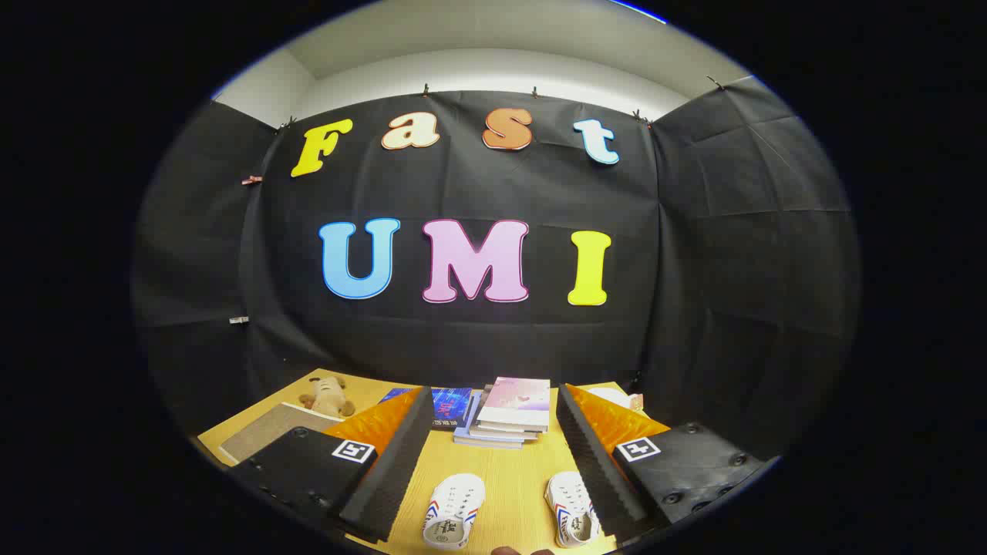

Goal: Open the storage box then place both shoes into the box .Put the left shoe in first, then the right shoe, with the right side of both shoes facing outward in a uniform manner.

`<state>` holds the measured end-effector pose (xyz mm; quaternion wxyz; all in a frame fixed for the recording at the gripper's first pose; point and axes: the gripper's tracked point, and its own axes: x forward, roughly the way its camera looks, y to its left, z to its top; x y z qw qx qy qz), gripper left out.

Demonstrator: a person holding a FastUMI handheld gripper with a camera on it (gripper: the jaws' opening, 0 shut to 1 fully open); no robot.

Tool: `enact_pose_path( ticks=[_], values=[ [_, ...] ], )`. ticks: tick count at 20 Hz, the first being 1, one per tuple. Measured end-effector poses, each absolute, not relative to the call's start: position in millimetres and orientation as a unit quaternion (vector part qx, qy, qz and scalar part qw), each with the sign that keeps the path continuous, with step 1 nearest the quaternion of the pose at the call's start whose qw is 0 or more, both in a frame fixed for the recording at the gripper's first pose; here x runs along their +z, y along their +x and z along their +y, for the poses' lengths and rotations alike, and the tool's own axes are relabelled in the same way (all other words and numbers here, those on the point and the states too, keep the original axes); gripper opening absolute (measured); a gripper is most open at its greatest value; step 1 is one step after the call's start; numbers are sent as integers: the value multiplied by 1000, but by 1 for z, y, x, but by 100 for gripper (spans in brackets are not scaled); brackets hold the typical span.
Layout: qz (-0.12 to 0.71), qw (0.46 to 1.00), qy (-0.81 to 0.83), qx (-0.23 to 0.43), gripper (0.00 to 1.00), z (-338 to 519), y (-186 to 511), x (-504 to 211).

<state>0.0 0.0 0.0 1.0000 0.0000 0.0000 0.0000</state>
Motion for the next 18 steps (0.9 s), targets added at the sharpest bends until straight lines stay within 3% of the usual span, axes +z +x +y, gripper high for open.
enact_pose_path(
  ticks=[18],
  values=[
    [40,999,7,-23,98,17,0,-27]
  ],
)
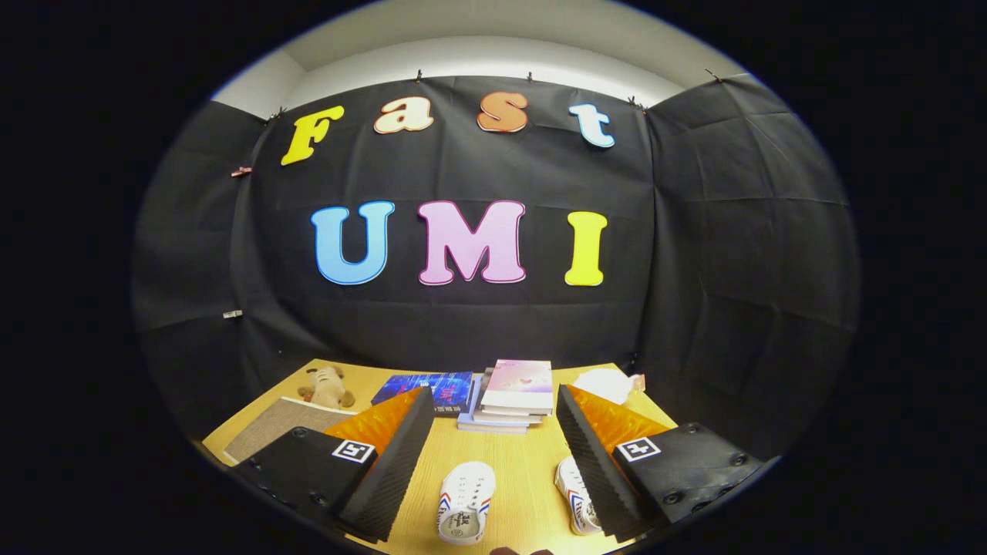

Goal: Open the storage box then place both shoes into the box .Put the left shoe in first, then the right shoe, with the right side of both shoes facing outward in a uniform manner.

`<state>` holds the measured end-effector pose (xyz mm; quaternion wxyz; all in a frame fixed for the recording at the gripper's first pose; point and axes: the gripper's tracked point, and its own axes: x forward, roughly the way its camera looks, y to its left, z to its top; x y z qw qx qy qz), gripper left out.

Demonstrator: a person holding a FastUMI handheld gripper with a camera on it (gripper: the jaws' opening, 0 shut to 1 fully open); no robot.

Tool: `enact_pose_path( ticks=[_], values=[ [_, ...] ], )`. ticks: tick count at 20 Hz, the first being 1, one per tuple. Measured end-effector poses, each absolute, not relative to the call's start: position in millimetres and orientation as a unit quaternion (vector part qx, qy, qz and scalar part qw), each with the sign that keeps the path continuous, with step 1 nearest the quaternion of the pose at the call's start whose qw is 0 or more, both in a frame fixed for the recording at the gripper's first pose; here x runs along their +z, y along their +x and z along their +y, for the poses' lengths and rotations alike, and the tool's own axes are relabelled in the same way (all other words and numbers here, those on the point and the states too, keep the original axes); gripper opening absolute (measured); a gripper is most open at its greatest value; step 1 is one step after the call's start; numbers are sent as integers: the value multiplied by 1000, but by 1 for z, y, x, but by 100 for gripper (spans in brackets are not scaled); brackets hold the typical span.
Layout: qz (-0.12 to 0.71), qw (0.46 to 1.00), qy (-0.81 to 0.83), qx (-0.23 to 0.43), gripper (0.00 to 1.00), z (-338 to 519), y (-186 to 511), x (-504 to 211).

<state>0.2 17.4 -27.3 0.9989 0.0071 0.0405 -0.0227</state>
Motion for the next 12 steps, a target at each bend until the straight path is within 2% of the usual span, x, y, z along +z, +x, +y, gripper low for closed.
enact_pose_path(
  ticks=[7,12],
  values=[
    [77,997,19,6,98,34,2,-44],
    [158,979,98,78,99,57,11,-85]
  ],
)
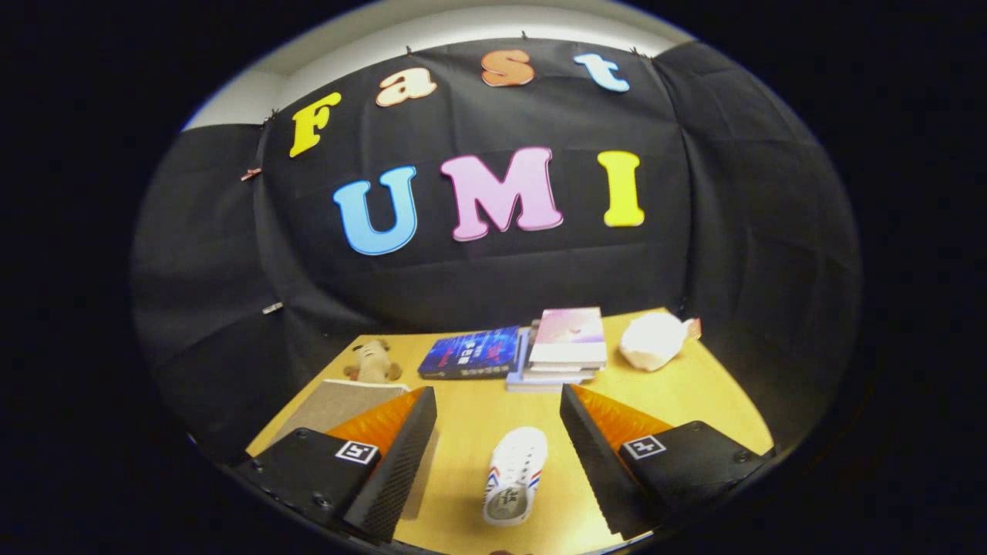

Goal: Open the storage box then place both shoes into the box .Put the left shoe in first, then the right shoe, with the right side of both shoes facing outward in a uniform manner.

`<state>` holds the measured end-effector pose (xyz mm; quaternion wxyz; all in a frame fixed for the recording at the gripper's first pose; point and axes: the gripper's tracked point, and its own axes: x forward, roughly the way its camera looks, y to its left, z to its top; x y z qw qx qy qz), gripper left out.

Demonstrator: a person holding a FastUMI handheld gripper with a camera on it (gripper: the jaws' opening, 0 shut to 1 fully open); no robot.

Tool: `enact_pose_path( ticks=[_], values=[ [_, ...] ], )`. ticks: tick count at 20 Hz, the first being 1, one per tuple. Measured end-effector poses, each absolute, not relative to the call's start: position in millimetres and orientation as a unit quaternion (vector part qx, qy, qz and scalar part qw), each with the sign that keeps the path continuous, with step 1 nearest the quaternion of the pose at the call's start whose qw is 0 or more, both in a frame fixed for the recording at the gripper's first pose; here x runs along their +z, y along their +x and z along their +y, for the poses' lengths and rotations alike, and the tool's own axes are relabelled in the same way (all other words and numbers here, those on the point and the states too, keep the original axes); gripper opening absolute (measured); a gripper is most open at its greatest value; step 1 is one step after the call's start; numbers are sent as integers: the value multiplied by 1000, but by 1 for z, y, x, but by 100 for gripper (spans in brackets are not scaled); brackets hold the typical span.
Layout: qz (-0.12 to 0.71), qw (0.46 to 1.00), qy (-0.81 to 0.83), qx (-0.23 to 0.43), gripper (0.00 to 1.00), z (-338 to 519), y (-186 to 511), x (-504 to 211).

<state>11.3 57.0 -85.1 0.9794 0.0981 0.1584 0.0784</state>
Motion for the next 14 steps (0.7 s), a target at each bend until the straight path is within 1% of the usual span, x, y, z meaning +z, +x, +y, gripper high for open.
enact_pose_path(
  ticks=[3,8,12,14],
  values=[
    [224,954,152,129,99,77,11,-115],
    [319,891,212,243,98,127,-3,-162],
    [370,834,250,324,98,163,-21,-187],
    [392,804,274,353,98,179,-26,-203]
  ],
)
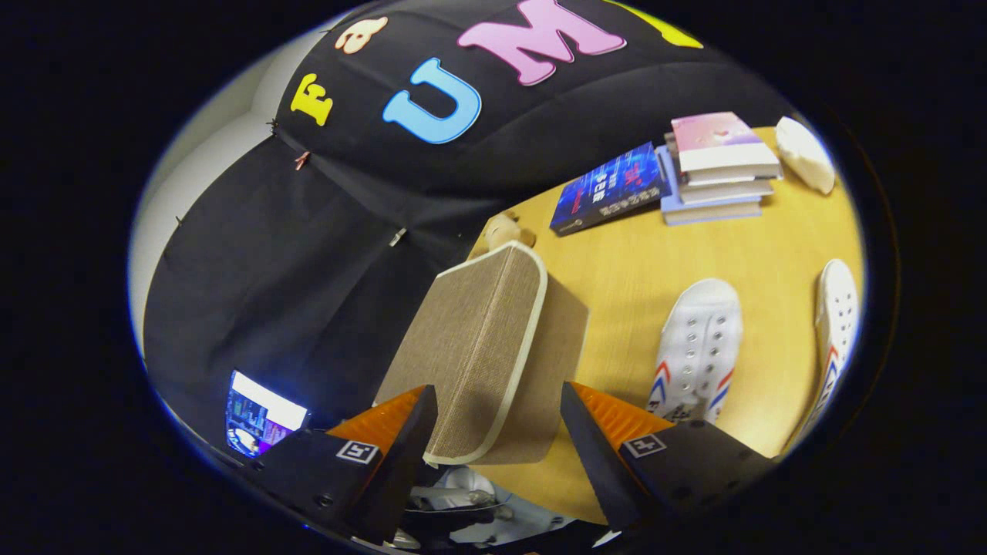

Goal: Open the storage box then place both shoes into the box .Put the left shoe in first, then the right shoe, with the right side of both shoes facing outward in a uniform manner.

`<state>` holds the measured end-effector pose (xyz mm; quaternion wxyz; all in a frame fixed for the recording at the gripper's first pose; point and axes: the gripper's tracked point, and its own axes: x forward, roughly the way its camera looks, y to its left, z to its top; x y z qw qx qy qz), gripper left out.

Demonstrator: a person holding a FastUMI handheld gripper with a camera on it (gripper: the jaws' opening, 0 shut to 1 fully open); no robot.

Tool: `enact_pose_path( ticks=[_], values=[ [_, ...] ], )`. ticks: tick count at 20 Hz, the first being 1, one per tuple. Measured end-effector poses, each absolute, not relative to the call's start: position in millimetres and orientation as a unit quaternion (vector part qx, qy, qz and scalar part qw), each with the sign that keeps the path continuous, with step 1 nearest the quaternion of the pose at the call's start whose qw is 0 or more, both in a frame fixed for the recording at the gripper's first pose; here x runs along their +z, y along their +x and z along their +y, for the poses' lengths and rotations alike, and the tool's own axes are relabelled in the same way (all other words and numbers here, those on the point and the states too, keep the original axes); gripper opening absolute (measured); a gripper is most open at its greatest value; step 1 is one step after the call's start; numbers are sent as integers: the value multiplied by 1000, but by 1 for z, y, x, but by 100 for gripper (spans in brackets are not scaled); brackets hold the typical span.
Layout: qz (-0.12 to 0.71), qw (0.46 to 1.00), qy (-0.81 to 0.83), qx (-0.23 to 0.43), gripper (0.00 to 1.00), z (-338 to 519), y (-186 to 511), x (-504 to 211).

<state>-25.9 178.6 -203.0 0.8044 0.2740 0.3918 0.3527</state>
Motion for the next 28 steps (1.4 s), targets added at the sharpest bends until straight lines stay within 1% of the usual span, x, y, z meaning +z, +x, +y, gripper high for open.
enact_pose_path(
  ticks=[5,9,13,15,17,24,26,27,28],
  values=[
    [444,728,349,388,97,206,-28,-230],
    [451,691,388,411,97,220,-24,-235],
    [479,650,403,431,97,235,-37,-242],
    [478,637,415,440,96,237,-39,-235],
    [482,612,437,450,96,235,-43,-220],
    [466,582,493,447,95,211,-38,-167],
    [464,589,500,433,77,208,-34,-163],
    [469,582,503,433,68,210,-34,-160],
    [475,578,505,430,68,214,-36,-158]
  ],
)
